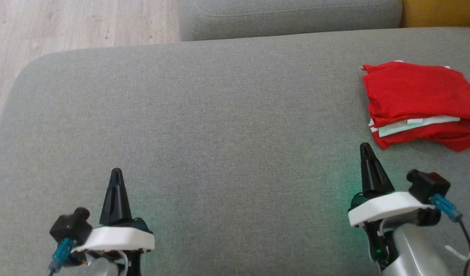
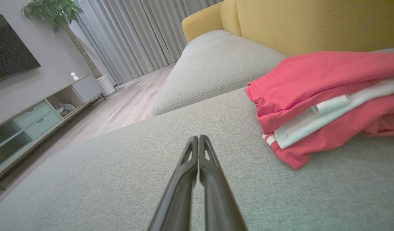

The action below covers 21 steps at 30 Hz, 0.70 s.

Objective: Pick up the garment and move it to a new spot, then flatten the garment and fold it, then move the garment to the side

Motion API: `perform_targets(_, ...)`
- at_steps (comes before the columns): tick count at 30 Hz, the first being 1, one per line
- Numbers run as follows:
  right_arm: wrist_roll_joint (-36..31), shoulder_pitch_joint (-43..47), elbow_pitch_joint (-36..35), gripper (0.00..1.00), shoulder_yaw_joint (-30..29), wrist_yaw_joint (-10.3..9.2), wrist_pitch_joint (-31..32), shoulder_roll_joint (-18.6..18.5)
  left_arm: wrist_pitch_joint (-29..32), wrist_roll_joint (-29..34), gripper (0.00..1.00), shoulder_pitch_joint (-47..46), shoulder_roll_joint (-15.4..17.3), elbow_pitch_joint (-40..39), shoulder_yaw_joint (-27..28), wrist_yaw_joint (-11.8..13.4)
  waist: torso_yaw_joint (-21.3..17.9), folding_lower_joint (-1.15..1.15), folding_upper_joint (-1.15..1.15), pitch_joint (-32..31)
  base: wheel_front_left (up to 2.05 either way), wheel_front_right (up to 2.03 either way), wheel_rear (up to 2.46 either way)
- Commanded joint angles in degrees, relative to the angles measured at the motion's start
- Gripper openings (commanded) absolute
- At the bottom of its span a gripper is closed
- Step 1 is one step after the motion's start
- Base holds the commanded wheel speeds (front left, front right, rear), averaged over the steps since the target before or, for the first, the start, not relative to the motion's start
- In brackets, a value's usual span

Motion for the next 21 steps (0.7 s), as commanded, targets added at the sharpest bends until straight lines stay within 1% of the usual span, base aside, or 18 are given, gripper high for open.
perform_targets(1, 1.8, -2.7, -2.4, 0.00, -0.5, 0.00, 0.5, -0.3, 0.5, -1.5, 0.00, -2.1, 0.0, -2.0, 0.8, -0.2, 0.0, 0.00, 0.00, -0.1, 0.00, 0.00, 0.00)
perform_targets(21, 13.6, -1.6, -4.0, 0.00, -2.0, -0.01, 3.3, -0.7, 3.7, -12.3, 0.00, -1.9, 0.1, -2.6, 2.6, -1.0, 0.1, 0.00, 0.00, -0.9, 0.00, 0.00, 0.00)
